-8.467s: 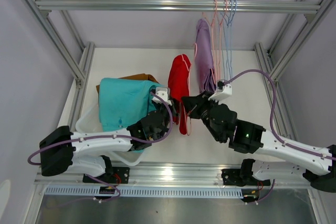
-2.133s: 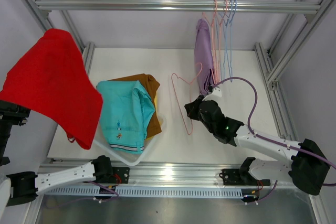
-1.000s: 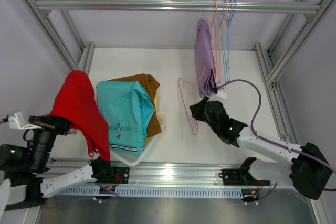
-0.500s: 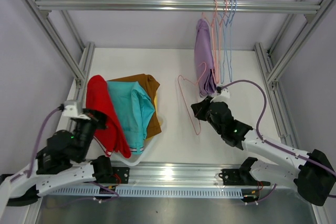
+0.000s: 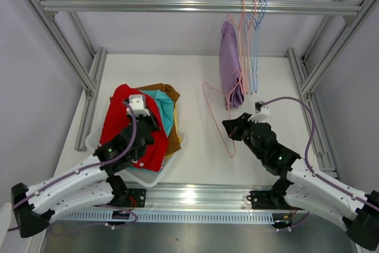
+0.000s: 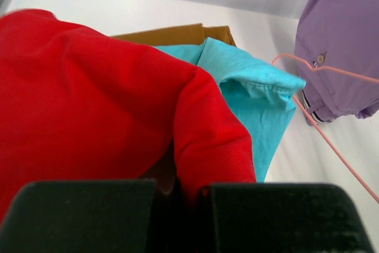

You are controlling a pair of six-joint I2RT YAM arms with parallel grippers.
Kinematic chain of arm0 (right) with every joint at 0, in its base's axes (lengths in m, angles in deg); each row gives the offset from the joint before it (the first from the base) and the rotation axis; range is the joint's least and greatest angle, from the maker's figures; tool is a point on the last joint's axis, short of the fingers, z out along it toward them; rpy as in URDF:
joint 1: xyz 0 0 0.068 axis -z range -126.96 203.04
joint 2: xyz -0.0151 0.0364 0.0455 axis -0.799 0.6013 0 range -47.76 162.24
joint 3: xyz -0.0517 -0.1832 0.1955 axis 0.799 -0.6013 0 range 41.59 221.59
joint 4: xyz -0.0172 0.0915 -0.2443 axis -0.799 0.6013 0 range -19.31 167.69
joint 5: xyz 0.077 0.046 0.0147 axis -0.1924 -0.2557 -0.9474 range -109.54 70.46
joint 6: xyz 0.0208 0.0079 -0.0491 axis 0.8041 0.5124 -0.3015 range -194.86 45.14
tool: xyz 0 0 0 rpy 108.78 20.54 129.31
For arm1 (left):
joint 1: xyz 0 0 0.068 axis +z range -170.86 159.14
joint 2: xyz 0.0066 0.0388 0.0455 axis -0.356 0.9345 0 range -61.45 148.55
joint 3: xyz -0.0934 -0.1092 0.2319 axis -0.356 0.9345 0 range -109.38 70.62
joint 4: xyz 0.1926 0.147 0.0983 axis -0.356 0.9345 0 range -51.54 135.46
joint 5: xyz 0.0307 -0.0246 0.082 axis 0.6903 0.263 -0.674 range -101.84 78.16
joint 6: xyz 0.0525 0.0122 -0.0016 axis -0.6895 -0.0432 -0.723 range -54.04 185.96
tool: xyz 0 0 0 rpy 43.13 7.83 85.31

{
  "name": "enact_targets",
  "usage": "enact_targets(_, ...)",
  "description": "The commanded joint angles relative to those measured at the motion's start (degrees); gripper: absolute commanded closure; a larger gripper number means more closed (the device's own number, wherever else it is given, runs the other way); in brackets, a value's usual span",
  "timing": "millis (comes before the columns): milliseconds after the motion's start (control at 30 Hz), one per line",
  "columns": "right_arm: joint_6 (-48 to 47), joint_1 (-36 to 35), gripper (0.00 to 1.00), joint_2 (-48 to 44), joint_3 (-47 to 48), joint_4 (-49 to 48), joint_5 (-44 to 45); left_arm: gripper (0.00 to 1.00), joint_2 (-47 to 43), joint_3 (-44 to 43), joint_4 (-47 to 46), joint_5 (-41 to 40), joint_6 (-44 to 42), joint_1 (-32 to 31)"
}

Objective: Remove the trousers from the hanger
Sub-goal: Place the trousers in the bin.

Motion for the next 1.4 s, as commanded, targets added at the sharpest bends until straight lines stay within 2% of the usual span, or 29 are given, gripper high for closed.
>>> enact_targets(0,-1.6,0.1,1.00,-2.2,-0.7,1.6,0.0,0.99,6.5,0.4,-10.3,6.4,3.8,1.5)
enact_targets(200,-2.0,0.3,1.00,-3.1,-2.1,1.7,0.2,0.99,21.5,-5.9,-10.9,10.4,1.9,1.6)
enact_targets(300,-2.4,0.2,1.00,-3.0,-2.3,1.6,0.0,0.99,24.2,-7.0,-10.4,11.2,1.9,1.6)
enact_targets(367,-2.6,0.2,1.00,-3.1,-2.2,1.7,-0.2,0.95,24.1,-6.8,-10.6,11.8,1.7,1.6)
enact_targets(400,-2.7,0.2,1.00,-3.2,-2.2,1.8,-0.2,0.87,23.9,-6.8,-10.1,11.9,1.6,1.6)
enact_targets(467,-2.9,0.2,1.00,-3.3,-1.8,2.0,-0.4,0.79,22.8,-6.9,-9.2,11.9,1.6,1.6)
enact_targets(500,-2.8,0.2,1.00,-3.5,-1.7,2.0,-0.4,0.62,22.2,-7.1,-7.1,11.6,1.6,1.5)
enact_targets(567,-2.9,0.2,1.00,-3.7,-1.7,2.0,-0.7,0.41,19.7,-7.2,-5.6,11.7,1.6,1.5)
enact_targets(600,-2.8,0.2,1.00,-3.9,-1.4,2.0,-0.7,0.24,18.8,-7.6,-4.5,11.2,1.6,1.5)
enact_targets(667,-3.0,0.2,1.00,-3.7,-0.9,2.1,-1.2,0.12,15.7,-8.3,-0.8,10.5,1.8,1.5)
enact_targets(700,-3.1,0.2,1.00,-3.5,-0.3,2.2,-1.3,0.01,14.7,-9.0,0.4,10.2,1.9,1.5)
enact_targets(867,-3.6,0.1,1.00,-2.9,1.5,2.2,-1.8,0.01,11.2,-17.1,7.4,4.6,-2.5,-1.3)
enact_targets(1000,-5.8,0.1,1.00,-2.2,4.2,5.8,-1.4,0.01,9.4,-24.9,11.5,8.3,-5.2,-2.1)
enact_targets(1100,-6.7,0.1,1.00,-1.9,7.1,7.8,-1.9,0.01,8.3,-31.4,11.8,13.2,-10.8,-2.2)
enact_targets(1200,-8.2,-0.3,1.00,-1.5,10.4,10.1,-2.8,0.01,8.3,-37.4,12.6,13.7,-15.9,-2.2)
enact_targets(1267,-10.4,-1.2,1.00,-1.3,13.2,12.0,-2.5,0.01,7.9,-37.3,11.7,11.6,-18.4,-2.2)
enact_targets(1367,-13.5,-2.8,1.00,-0.6,17.4,14.8,-0.8,0.01,4.9,-30.7,3.4,9.0,-24.0,-1.6)
